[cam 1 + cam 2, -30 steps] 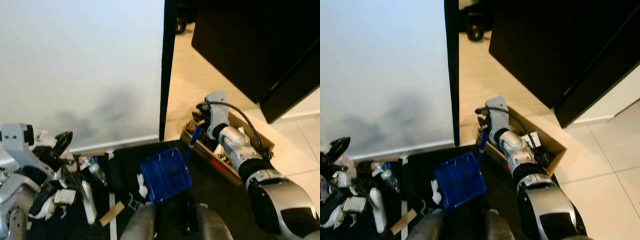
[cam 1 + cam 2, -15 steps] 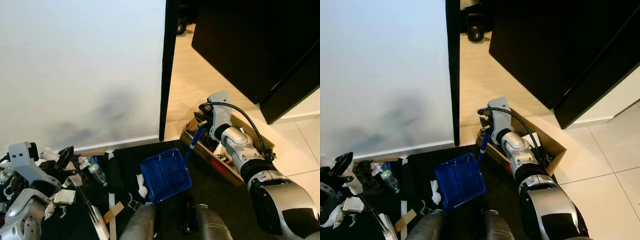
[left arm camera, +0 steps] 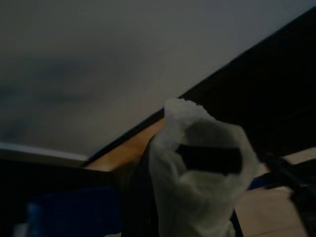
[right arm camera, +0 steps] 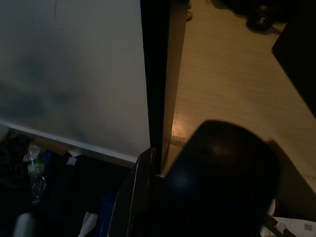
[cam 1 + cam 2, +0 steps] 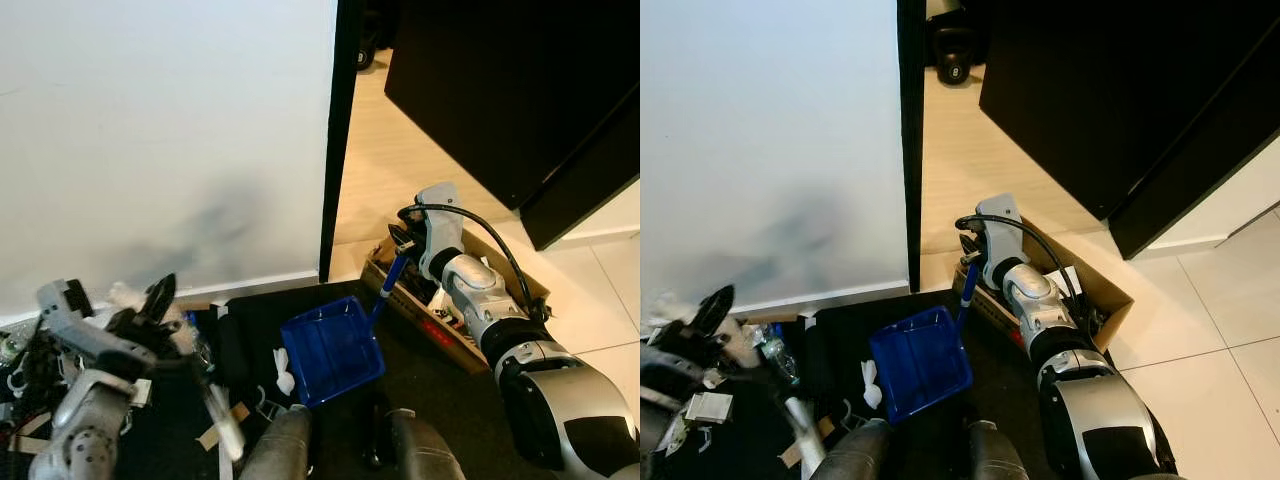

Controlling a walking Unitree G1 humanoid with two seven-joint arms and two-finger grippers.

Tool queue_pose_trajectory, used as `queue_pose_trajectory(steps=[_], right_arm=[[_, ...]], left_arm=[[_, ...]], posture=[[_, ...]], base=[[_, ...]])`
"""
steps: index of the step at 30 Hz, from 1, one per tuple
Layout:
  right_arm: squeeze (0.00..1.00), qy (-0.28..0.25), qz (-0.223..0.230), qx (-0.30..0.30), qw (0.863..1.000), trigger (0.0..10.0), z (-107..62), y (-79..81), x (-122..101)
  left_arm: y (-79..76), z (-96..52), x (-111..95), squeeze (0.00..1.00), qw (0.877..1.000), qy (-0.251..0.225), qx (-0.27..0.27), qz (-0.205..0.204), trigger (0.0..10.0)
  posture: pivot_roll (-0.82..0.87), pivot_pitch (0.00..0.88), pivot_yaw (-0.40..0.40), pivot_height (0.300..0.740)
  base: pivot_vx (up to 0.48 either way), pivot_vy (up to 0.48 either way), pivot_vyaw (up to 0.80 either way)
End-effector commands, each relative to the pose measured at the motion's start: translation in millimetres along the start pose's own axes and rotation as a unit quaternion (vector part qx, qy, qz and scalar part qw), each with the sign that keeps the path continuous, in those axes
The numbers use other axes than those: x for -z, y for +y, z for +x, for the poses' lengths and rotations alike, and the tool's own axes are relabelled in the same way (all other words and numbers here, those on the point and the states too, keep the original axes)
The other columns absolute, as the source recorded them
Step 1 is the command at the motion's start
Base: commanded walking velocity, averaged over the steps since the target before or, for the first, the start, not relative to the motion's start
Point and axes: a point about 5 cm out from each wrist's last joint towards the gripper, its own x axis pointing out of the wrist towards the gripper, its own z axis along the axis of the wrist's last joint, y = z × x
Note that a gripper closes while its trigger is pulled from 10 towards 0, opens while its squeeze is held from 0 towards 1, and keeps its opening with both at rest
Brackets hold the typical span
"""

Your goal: Sweep floor

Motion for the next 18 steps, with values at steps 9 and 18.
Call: queue_pose_trajectory(steps=[9,18], right_arm=[[0.0,0.026,0.004,0.003,1.0,10.0,-4.2,-0.5,12.6],[0.0,0.024,0.007,-0.002,1.0,10.0,-2.5,2.7,11.4]], left_arm=[[-27.3,13.7,5.7,0.0,0.997,-0.02,0.038,-0.06,10.0],[-49.8,44.6,29.2,0.0,0.99,-0.025,0.061,-0.124,10.0]], posture=[[0.27,0.228,-0.049,0.74],[0.27,0.23,-0.052,0.74]], base=[[0.0,0.0,0.0],[0.0,0.0,0.0]])
